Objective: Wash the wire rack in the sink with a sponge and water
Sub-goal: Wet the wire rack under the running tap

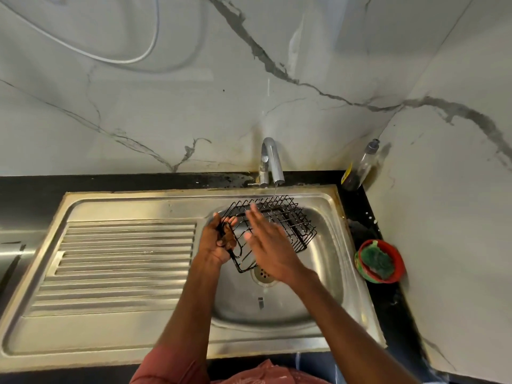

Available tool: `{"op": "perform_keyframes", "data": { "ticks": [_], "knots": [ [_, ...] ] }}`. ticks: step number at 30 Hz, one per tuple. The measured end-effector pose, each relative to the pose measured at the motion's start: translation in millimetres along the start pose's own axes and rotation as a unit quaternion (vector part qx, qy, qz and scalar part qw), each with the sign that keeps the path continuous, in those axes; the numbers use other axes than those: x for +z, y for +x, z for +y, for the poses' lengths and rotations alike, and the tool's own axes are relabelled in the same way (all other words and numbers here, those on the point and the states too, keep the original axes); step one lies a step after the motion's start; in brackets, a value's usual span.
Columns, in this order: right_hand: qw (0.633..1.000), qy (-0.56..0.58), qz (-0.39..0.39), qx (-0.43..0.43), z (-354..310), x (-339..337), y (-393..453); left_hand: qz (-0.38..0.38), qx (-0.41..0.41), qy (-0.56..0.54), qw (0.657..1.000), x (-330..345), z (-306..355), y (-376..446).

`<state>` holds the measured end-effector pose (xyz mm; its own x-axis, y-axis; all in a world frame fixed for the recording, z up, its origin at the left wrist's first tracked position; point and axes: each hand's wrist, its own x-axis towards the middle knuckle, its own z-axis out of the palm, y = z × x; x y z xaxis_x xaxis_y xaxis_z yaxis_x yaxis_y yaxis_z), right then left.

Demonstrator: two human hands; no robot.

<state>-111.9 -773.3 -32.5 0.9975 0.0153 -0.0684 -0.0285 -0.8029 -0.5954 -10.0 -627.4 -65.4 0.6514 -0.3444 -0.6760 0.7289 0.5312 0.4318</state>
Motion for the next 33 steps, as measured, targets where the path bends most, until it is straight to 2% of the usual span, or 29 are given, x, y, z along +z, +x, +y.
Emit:
{"op": "perform_keyframes", "data": {
  "ticks": [2,4,8,11,13,16,17,20,22,27,30,33],
  "knots": [
    [0.997,-0.009,0.012,0.069,25,-6,3,0.019,0.015,0.023,0.999,-1,1,4],
    [0.995,-0.005,0.034,0.098,33,-12,3,0.035,0.008,0.032,0.999,-6,0,8],
    [0.995,0.032,0.079,0.05,29,-5,-1,0.033,-0.008,0.043,0.999,-9,-1,10],
    [0.988,-0.021,0.125,0.083,33,-5,3,0.02,-0.01,0.028,0.999,-1,-1,10],
    [0.991,-0.023,0.112,0.072,20,-2,1,0.021,-0.013,0.026,0.999,4,-2,12],
    [0.996,-0.026,0.089,-0.003,0,3,-4,0.019,-0.019,0.03,0.999,4,-3,17],
    [0.994,-0.022,0.105,0.002,4,2,-4,0.018,-0.017,0.032,0.999,4,-2,18],
    [0.977,0.005,0.183,0.106,23,-7,2,0.024,-0.006,0.042,0.999,4,-3,16],
    [0.972,-0.021,0.192,0.134,30,-7,6,0.037,0.004,0.05,0.998,5,-5,14],
    [0.975,0.0,0.213,0.06,31,-1,3,0.043,0.017,0.079,0.996,6,-4,12],
    [0.969,0.0,0.233,0.08,37,-5,6,0.02,0.016,0.077,0.997,14,-3,8],
    [0.971,0.048,0.223,0.075,33,-3,10,0.014,0.013,0.09,0.996,16,-5,8]
  ]
}}
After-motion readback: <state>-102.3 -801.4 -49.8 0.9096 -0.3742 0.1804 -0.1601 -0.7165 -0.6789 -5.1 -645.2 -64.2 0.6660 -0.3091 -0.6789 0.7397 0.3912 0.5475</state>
